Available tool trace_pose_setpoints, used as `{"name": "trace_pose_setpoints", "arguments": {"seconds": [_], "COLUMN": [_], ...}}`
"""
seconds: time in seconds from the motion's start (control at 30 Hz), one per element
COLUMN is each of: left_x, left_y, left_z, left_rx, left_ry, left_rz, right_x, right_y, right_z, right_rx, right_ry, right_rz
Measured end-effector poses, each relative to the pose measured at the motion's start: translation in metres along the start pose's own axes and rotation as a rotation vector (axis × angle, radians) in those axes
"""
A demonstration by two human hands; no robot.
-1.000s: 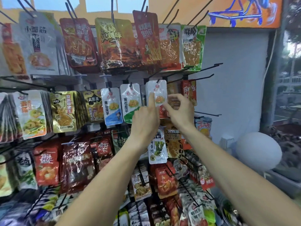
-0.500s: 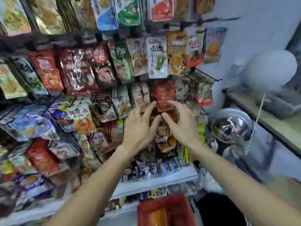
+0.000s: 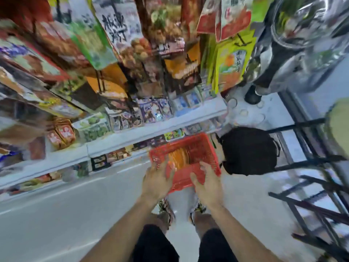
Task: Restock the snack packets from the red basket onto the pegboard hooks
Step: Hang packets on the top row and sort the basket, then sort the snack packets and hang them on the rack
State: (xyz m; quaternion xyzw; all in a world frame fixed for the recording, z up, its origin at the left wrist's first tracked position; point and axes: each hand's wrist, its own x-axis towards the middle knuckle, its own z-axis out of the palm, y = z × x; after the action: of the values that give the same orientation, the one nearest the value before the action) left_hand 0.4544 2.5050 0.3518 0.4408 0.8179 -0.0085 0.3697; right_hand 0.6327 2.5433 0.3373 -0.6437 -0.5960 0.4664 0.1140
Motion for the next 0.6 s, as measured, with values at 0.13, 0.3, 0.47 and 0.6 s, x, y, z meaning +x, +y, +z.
{"name": "trace_pose_setpoints", "arguments": {"seconds": [0.13,0.3,0.47,0.6], "left_x": [0.098,0.239,0.357,0.419], "left_y": [-0.037,-0.099,-0.154,-0.179], "left_z": [0.102,0.249,0.356,0.409], "left_rx": [-0.121,-0.391,-0.576,-0.697], "left_ry": [-0.058,-0.092,-0.102,-0.023], "left_rz": [-0.064,-0.277,-0.428,-0.573], "right_x": [0.07,0.177,0.276,0.328], "right_y": [0.08,0.192,0.283,0.323], "right_z": [0.084,0.206,0.314,0.364], "right_rx": [0.02,-0.054,-0.196,-0.372], "right_ry": [-0.027,-0.102,-0.161,-0.133], "right_rz": [0.115,0.176,0.151,0.062]}}
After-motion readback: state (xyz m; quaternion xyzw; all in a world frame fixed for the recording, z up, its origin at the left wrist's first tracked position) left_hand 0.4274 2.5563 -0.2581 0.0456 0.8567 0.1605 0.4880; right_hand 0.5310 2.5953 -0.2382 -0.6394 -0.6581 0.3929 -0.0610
